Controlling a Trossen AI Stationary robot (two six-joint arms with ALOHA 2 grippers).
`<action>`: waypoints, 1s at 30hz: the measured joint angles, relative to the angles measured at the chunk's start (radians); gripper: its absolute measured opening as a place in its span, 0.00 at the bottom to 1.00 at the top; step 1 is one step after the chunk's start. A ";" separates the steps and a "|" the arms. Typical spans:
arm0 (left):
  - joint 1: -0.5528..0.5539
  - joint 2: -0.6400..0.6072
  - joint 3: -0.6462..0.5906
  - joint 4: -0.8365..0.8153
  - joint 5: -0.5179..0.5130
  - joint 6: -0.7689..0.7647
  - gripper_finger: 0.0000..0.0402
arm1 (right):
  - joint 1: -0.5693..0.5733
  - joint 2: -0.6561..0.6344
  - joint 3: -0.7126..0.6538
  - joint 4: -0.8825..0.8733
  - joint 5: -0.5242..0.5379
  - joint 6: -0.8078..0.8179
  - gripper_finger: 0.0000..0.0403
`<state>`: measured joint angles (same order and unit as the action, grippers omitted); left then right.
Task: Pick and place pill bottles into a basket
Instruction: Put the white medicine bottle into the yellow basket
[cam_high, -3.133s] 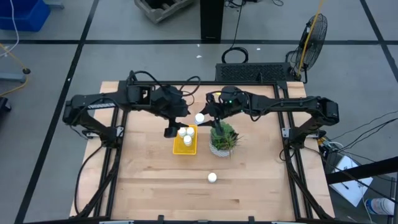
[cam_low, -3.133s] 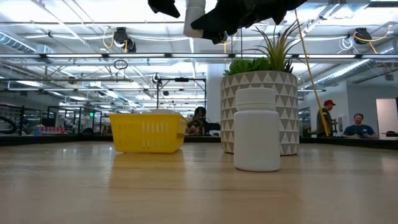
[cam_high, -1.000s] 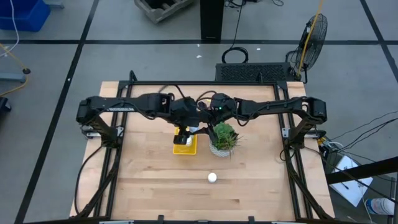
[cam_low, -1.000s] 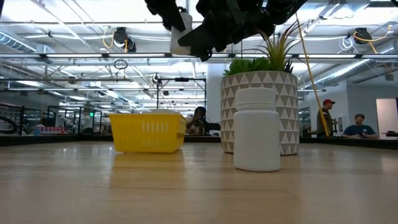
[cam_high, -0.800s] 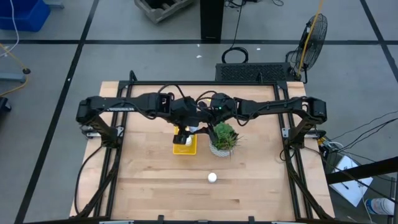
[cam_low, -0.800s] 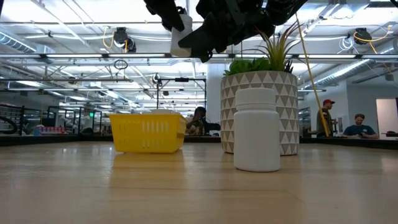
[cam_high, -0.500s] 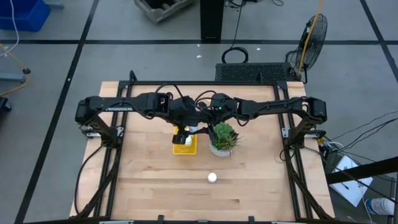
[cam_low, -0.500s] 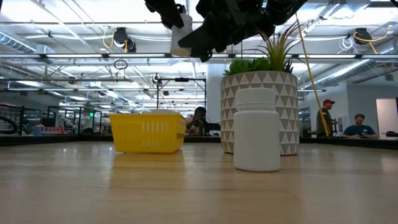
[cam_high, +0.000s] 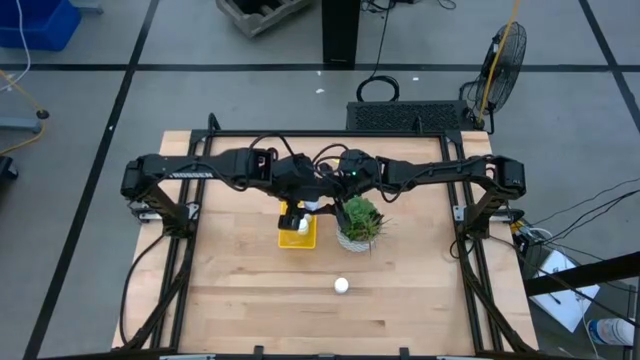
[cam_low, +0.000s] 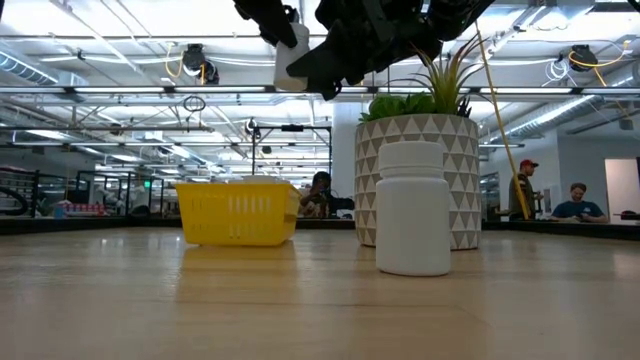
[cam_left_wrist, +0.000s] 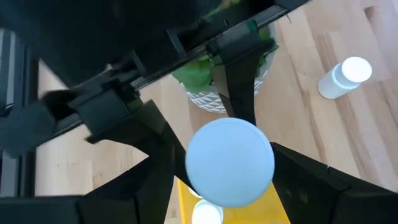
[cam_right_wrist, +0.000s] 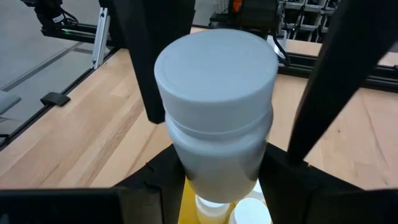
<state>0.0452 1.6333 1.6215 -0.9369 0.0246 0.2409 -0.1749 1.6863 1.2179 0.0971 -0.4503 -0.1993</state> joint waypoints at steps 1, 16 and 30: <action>0.000 0.000 0.009 -0.004 0.000 0.000 0.63 | 0.000 0.000 0.000 0.000 0.000 0.000 0.41; 0.000 -0.001 0.042 -0.048 0.001 -0.015 0.63 | 0.000 0.000 0.000 -0.004 0.000 -0.003 0.41; 0.000 0.007 0.042 -0.046 0.027 -0.022 0.47 | 0.000 0.000 0.000 -0.004 -0.001 -0.003 0.41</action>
<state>0.0452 1.6405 1.6630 -0.9829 0.0520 0.2191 -0.1749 1.6863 1.2179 0.0930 -0.4518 -0.2028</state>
